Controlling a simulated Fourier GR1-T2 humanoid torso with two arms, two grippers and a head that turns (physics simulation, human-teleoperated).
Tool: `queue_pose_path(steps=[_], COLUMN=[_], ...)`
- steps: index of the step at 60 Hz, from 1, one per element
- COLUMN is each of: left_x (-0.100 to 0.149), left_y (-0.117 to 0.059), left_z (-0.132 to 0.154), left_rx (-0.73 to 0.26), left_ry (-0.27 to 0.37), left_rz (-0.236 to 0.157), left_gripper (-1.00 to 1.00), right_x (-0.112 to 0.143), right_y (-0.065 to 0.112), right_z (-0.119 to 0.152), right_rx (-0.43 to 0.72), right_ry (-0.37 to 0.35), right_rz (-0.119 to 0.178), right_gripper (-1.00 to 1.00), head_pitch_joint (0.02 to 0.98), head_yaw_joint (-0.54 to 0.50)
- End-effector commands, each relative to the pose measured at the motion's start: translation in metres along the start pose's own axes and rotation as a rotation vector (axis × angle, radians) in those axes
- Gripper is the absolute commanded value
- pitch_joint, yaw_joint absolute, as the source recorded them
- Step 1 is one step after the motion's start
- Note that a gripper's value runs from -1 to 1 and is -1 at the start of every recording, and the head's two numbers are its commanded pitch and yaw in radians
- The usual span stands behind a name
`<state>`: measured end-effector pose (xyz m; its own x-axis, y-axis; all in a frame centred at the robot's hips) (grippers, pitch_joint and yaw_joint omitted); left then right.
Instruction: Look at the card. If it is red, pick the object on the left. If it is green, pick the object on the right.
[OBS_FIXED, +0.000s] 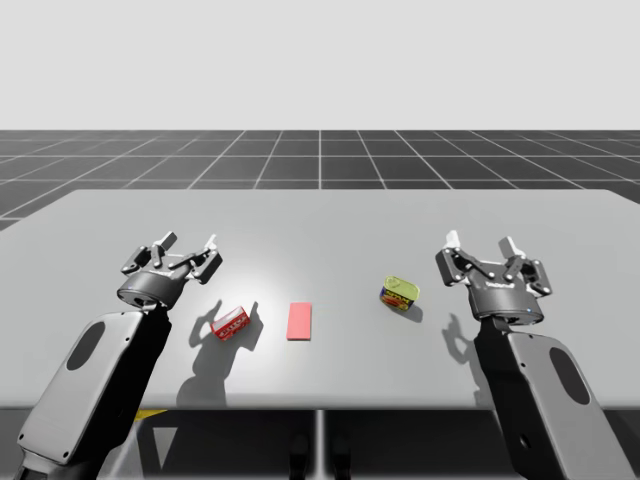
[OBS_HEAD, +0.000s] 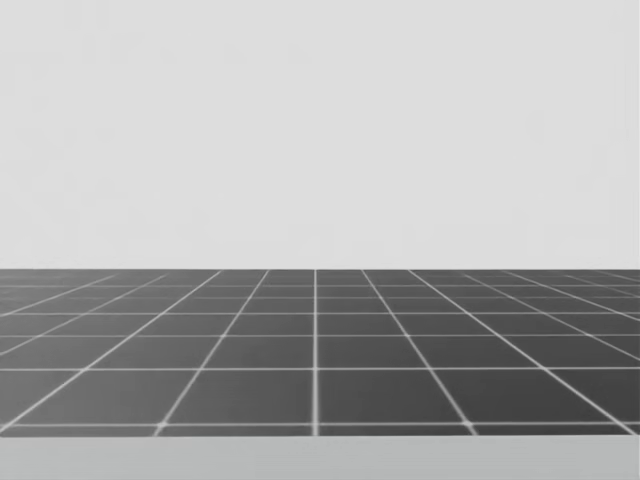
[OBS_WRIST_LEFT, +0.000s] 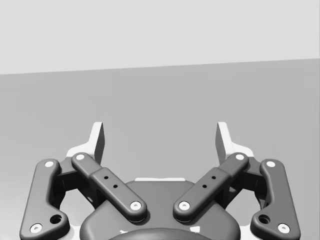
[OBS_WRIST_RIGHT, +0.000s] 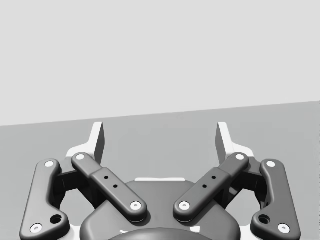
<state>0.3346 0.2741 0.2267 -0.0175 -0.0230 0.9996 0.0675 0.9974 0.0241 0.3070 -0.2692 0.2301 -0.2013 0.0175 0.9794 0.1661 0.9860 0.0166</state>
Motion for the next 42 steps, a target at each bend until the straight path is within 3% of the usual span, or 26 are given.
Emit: queue_pose_path(steps=[1, 6, 15, 16, 21, 42], left_x=[-0.0001, -0.0001, -0.0002, -0.0002, -0.0001, 0.0014], left_y=[0.0003, 0.0003, 0.0016, 0.0017, 0.0019, 0.0039], left_z=[-0.0002, -0.0003, -0.0009, -0.0010, -0.0007, -0.0013], left_rx=[0.000, 0.000, 0.004, 0.004, 0.004, 0.004], left_ry=[0.001, 0.001, -0.010, -0.011, -0.011, -0.015], left_rz=[0.002, 0.002, 0.007, 0.007, 0.006, -0.001], left_gripper=[-1.00, -1.00, -1.00, -1.00, -1.00, -1.00], right_x=[0.0013, 0.0019, 0.0019, 0.0015, 0.0011, 0.0025], right_y=[-0.0006, 0.0000, 0.0007, 0.0015, 0.0028, 0.0042], right_z=[0.0013, 0.0003, -0.0016, -0.0015, -0.0015, -0.0014], right_rx=[-0.017, -0.008, 0.009, 0.007, -0.006, -0.012], right_ry=[-0.018, -0.005, 0.024, 0.021, 0.021, 0.014], right_rz=[-0.009, -0.012, 0.019, 0.035, 0.057, 0.077], right_gripper=[-1.00, -1.00, -1.00, -1.00, -1.00, -1.00], head_pitch_joint=[0.084, 0.097, 0.190, 0.225, 0.305, 0.647], head_yaw_joint=[-0.01, -0.01, 0.00, 0.01, 0.01, 0.05])
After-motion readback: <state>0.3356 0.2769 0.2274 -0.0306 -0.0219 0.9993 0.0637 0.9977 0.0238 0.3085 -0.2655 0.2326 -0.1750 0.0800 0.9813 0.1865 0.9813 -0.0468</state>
